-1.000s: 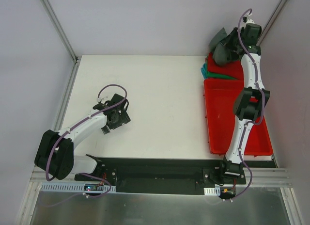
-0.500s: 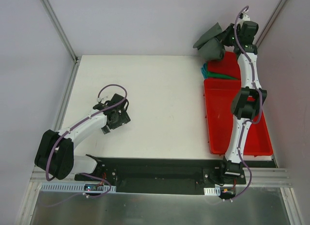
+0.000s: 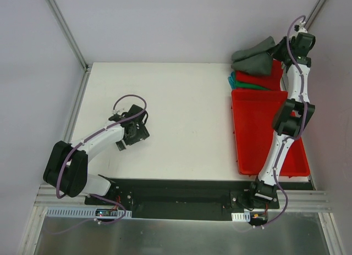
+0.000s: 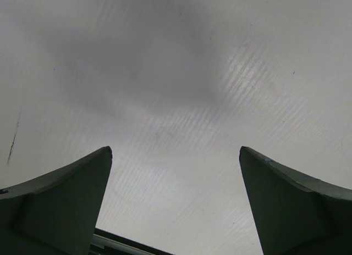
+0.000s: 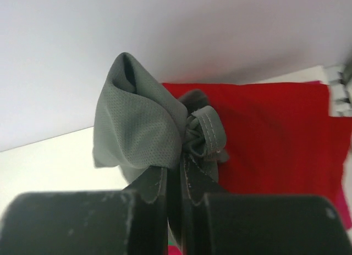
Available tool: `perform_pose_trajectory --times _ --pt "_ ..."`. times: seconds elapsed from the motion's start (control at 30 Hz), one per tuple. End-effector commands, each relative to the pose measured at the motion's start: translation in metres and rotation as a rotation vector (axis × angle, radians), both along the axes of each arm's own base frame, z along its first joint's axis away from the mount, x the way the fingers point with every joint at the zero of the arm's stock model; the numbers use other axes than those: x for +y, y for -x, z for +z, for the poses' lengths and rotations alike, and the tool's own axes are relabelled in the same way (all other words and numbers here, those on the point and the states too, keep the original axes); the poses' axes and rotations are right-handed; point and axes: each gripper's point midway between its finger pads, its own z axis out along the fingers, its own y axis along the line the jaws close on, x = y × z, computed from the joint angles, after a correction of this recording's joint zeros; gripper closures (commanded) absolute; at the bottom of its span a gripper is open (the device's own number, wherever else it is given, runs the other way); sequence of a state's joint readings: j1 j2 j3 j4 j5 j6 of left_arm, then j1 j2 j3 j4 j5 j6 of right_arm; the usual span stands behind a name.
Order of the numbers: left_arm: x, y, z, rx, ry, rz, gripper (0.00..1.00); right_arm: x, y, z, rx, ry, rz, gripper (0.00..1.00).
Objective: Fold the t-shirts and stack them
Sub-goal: Put the neatly folded tshirt into the corner of the board with the right arm
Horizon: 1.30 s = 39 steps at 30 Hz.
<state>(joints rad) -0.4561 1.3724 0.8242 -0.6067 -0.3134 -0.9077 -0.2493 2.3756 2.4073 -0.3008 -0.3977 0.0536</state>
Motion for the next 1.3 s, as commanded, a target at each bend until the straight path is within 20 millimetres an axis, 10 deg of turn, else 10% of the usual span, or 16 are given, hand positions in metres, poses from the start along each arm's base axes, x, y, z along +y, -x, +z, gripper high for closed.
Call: perform_pose_trajectory --times 0.0,0.2,0.5,0.77,1.0,1.27 --pt "-0.004 -0.008 0.007 -0.013 0.018 0.007 0.01 -0.043 0.001 -0.041 0.095 0.011 -0.132 0.94" --pt "-0.003 -0.008 0.008 -0.017 0.019 0.009 0.01 -0.077 0.003 -0.074 0.168 0.024 -0.257 0.73" --pt "-0.005 -0.009 0.009 -0.017 0.028 0.003 0.01 -0.102 0.012 -0.038 0.130 0.119 -0.383 0.47" --pt "-0.009 -0.011 0.012 -0.015 0.039 -0.024 0.01 -0.065 0.060 -0.023 0.268 0.343 -0.186 0.19" --pt "-0.008 -0.013 0.010 -0.019 0.028 -0.036 0.01 -0.029 0.112 -0.048 0.399 0.342 -0.037 0.20" --pt "-0.008 -0.015 0.008 -0.024 0.021 -0.054 0.01 -0.024 0.103 -0.071 0.460 0.327 0.017 0.38"
